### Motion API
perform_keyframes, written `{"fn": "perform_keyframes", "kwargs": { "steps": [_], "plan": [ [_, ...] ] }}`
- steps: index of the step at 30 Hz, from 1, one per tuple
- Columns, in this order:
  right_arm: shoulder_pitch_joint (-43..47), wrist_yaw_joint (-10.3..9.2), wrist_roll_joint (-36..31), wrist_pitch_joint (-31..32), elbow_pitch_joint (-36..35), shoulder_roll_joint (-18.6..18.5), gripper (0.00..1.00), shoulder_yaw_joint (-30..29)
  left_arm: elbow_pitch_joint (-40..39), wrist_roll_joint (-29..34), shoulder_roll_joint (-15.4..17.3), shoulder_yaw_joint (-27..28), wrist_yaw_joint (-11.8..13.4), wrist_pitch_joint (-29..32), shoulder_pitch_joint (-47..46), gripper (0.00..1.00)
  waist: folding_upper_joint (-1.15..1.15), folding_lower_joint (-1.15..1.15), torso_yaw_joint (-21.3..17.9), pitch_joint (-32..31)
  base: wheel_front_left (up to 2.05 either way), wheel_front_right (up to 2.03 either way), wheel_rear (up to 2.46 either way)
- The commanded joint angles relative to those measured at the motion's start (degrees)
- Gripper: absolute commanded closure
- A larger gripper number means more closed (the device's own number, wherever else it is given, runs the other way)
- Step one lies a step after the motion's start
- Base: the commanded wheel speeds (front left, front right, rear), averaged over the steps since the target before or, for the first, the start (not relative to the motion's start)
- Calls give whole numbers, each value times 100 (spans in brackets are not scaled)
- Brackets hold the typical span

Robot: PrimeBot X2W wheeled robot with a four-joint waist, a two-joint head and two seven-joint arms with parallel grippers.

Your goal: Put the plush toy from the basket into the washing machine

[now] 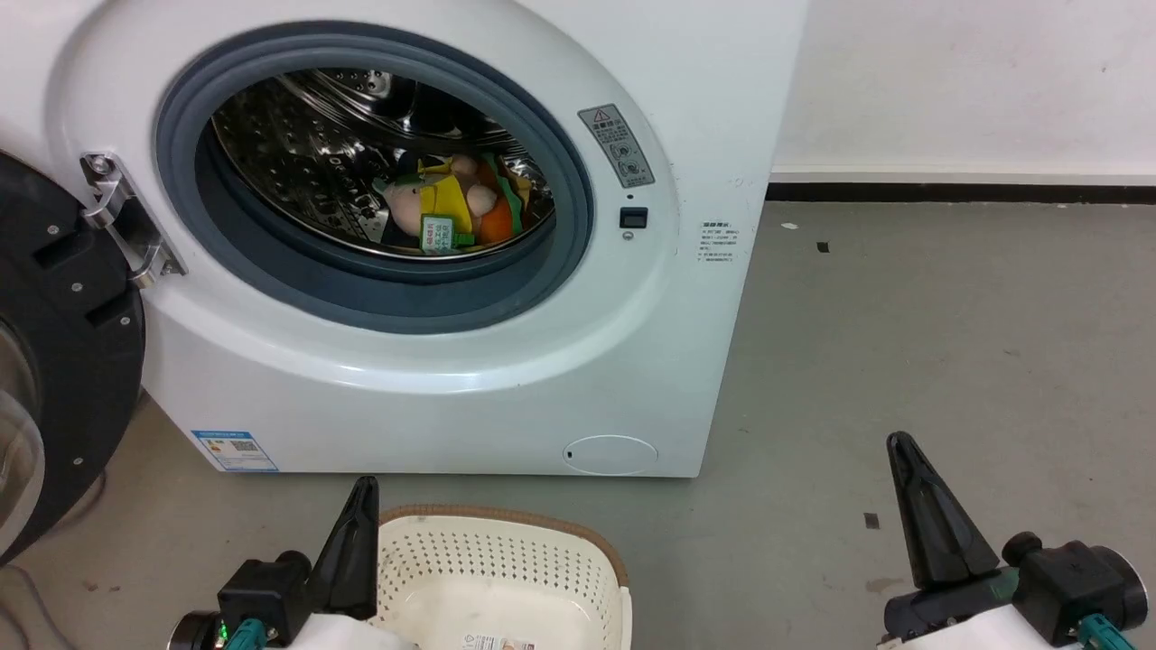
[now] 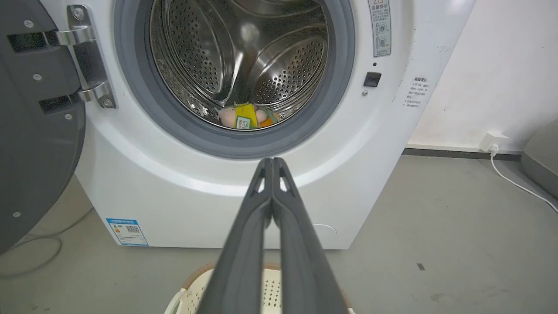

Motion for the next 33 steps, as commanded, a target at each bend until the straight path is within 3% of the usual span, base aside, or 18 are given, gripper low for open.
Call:
{"fn": "perform_keyframes", "kwargs": {
  "steps": [1, 33],
  "plan": [
    [-9, 0, -12, 37, 6, 0, 100, -5, -15, 63, -32, 42, -24, 37, -4, 100, 0, 0, -2, -3, 0, 0, 0],
    [-85, 1, -111, 402, 60, 0, 100, -52, -136, 602, -319, 423, -236, 399, -33, 100, 0, 0, -40, -69, 0, 0, 0]
  ]
}}
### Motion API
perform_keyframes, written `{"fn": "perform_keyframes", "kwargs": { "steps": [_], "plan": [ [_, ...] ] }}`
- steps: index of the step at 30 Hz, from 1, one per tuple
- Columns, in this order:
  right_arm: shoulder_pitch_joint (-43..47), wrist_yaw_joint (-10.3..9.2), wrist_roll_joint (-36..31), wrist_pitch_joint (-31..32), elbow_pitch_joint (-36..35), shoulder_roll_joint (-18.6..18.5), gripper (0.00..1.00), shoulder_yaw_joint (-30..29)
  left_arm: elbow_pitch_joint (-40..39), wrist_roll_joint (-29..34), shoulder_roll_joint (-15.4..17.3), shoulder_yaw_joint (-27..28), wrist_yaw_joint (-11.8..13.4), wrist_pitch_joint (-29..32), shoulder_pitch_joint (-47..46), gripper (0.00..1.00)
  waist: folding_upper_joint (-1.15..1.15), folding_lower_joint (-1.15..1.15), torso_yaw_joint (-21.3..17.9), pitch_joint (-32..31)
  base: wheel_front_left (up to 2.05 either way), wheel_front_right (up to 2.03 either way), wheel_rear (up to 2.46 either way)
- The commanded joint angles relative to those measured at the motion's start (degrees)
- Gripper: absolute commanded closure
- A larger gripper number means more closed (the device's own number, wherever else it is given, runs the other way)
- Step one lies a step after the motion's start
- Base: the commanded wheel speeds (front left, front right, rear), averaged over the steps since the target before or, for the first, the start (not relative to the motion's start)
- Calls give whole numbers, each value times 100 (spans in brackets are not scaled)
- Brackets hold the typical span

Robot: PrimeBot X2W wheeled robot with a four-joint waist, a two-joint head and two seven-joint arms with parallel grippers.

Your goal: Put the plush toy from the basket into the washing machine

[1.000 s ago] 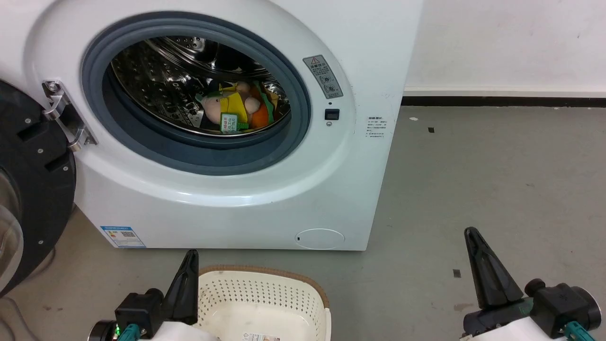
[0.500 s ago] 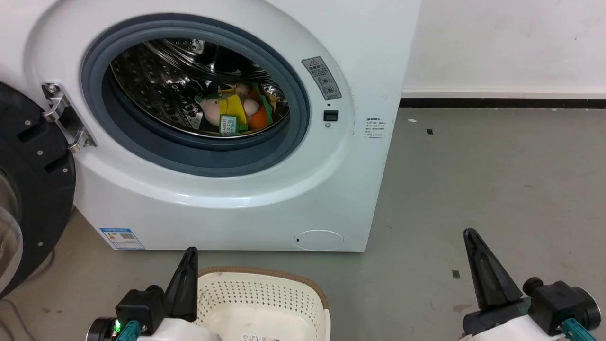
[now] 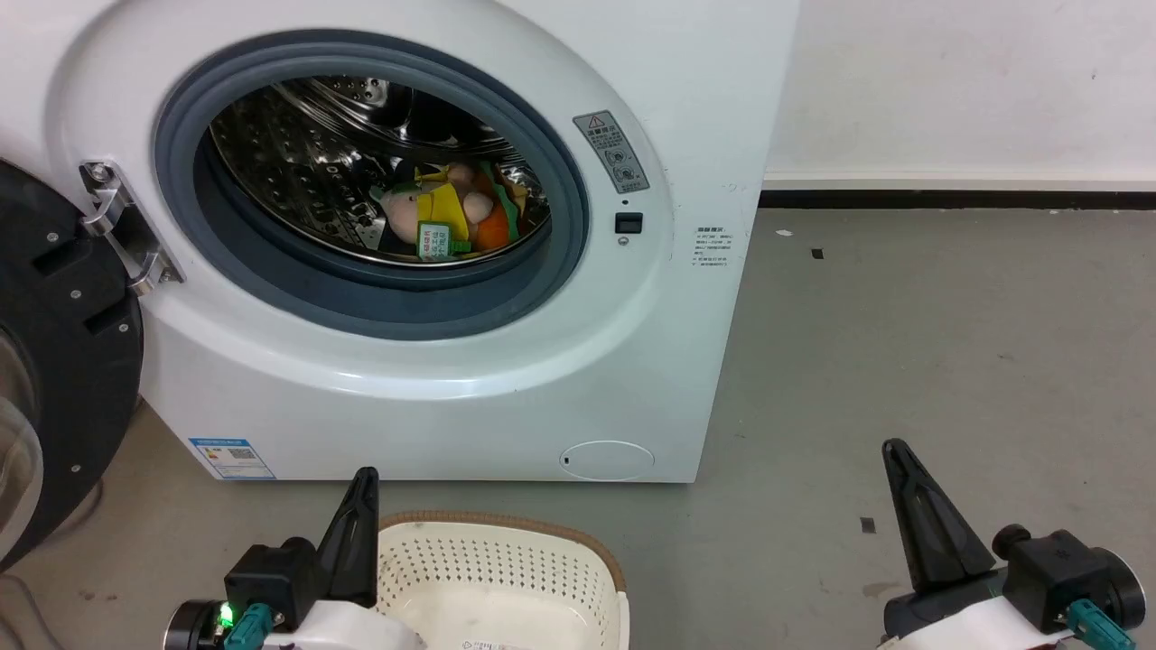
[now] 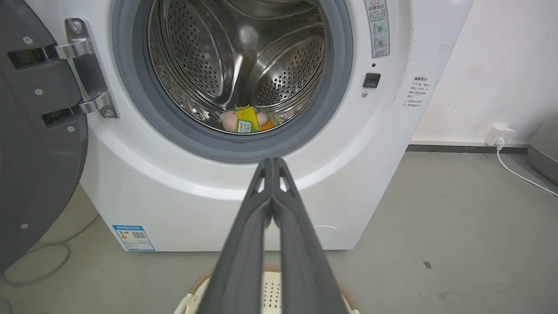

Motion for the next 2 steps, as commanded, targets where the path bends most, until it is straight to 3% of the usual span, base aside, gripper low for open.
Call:
{"fn": "perform_keyframes", "kwargs": {
  "steps": [1, 2],
  "plan": [
    [-74, 1, -60, 30, 31, 0, 100, -18, -42, 71, -27, 50, -25, 16, -32, 100, 0, 0, -1, -2, 0, 0, 0],
    [-77, 1, -64, 42, 33, 0, 100, -20, -46, 89, -36, 62, -32, 28, -33, 100, 0, 0, -2, -4, 0, 0, 0]
  ]
}}
